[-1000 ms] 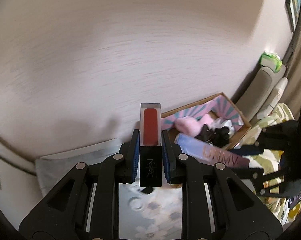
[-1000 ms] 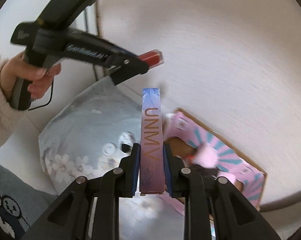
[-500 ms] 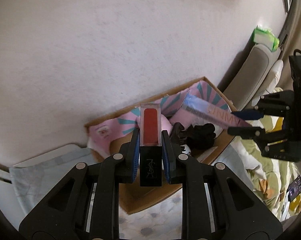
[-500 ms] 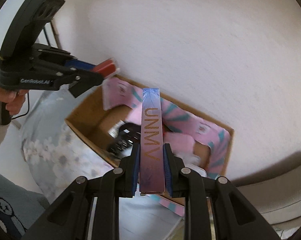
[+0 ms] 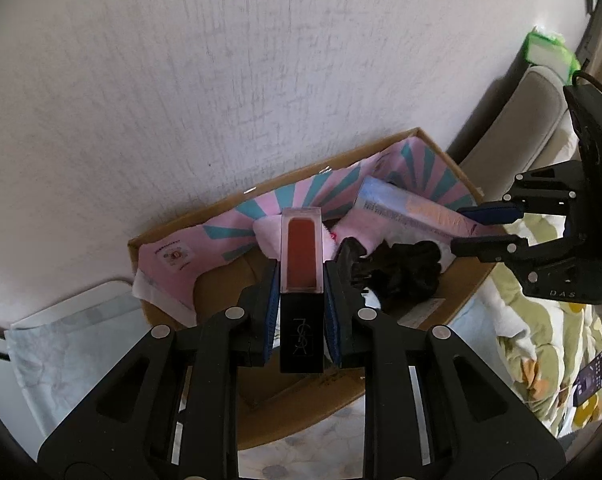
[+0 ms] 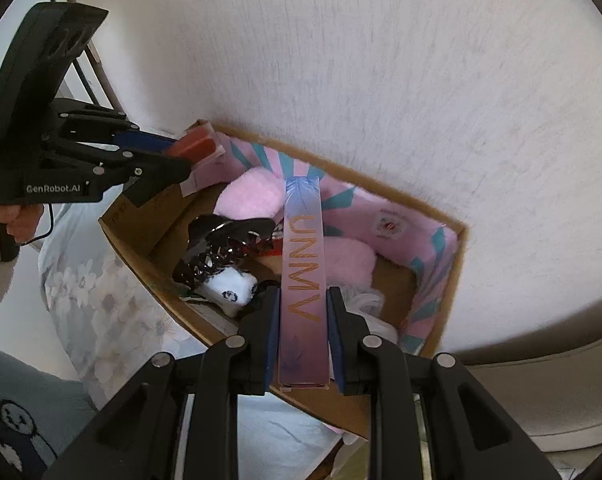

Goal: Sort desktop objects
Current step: 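Open both tools to drop the lipstick and tube into the box, then move both tools back toward the sock and tape roll on the cloth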

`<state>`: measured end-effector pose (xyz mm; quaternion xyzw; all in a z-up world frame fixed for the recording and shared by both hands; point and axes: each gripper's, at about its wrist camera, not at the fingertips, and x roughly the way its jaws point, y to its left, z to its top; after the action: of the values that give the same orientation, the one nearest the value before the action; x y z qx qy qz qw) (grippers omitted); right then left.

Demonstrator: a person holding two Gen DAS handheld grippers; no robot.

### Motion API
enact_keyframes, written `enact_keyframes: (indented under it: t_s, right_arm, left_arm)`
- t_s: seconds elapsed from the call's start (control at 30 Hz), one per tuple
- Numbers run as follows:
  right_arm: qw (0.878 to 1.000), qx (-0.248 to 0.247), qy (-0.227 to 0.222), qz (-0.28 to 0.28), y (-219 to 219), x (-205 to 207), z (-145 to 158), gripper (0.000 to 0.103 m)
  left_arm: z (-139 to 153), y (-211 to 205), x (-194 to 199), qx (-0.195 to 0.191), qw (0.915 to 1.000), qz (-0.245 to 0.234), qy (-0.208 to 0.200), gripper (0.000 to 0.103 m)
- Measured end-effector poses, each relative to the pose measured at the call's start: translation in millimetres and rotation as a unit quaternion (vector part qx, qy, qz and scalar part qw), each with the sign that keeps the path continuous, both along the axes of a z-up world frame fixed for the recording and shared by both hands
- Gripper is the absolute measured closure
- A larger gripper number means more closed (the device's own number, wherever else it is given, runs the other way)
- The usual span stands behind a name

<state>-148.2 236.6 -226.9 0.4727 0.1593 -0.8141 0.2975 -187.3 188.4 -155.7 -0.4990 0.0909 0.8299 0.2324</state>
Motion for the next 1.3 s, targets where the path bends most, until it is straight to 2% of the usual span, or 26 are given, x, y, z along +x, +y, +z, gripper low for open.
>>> enact_keyframes:
  t_s: [0.03,0.07,0.1,0.13,0.17,0.2,0.23,0.37,0.6,0.77,0.9,1.1,1.23,1.3]
  right_arm:
    - [1.0,0.003,-0.009,-0.001,-2.6,-3.4,-2.6,0.075]
    - [1.0,0.007,-0.018,-0.005,-3.8,-6.0,-6.6,0.061]
    - [1.0,0.009,-0.021,-0.008,-4.6,-7.3,-9.2,0.054]
    - [1.0,0.005,-0.018,-0.01,-4.2,-7.7,-9.2,0.041]
    - [1.0,0.0,-0.021,-0.011,-4.0,-7.8,-9.4,0.017]
    - [0.999,-0.004,-0.032,-0.011,-4.1,-8.6,-10.4,0.007]
    - [0.999,-0.007,-0.045,-0.011,-4.1,-8.9,-11.5,0.001]
    - [0.998,-0.025,-0.064,-0.006,-5.9,-3.3,-7.2,0.001]
    - [0.999,-0.022,-0.03,0.001,-20.2,16.6,11.6,0.001]
    - [0.999,-0.028,-0.019,0.006,-34.7,30.1,32.2,0.001]
    - [0.998,-0.053,-0.028,0.029,-54.0,44.8,47.5,0.001]
    - [0.998,-0.048,-0.013,0.05,-90.7,65.4,60.1,0.001]
    - [0.997,-0.043,-0.013,0.063,-113.1,75.3,70.5,0.001]
    - [0.997,-0.031,-0.007,0.065,-123.4,79.0,75.2,0.001]
  left_arm:
    - [-0.5,-1.3,-1.5,0.002,1.0,0.007,-0.004,0.077]
    - [0.8,-4.2,-2.4,0.009,0.9998,0.015,-0.004,0.051]
    - [1.8,-6.7,-3.4,0.021,0.9996,0.02,-0.006,0.026]
    - [4.2,-11.5,-3.3,0.039,0.9989,0.024,-0.008,0.003]
    - [4.8,-13.5,-3.2,0.052,0.9983,0.024,-0.01,0.0]
    - [7.6,-18.5,-2.4,0.069,0.9972,0.026,-0.011,0.0]
    - [12.1,-24.5,-0.7,0.085,0.9959,0.029,-0.008,0.0]
    - [26.8,-40.4,4.1,0.103,0.994,0.037,0.004,0.0]
    - [55.4,-82.7,23.4,0.114,0.992,0.037,0.042,0.0]
    - [70.2,-119.2,38.9,0.104,0.993,0.033,0.047,0.0]
    - [80.8,-148.0,53.7,0.104,0.9928,0.029,0.052,0.0]
    - [89.1,-183.3,74.0,0.087,0.9945,0.032,0.05,0.0]
    - [91.1,-199.7,90.4,0.053,0.9965,0.025,0.059,0.0]
    - [90.0,-207.0,94.7,0.049,0.997,0.019,0.057,0.0]
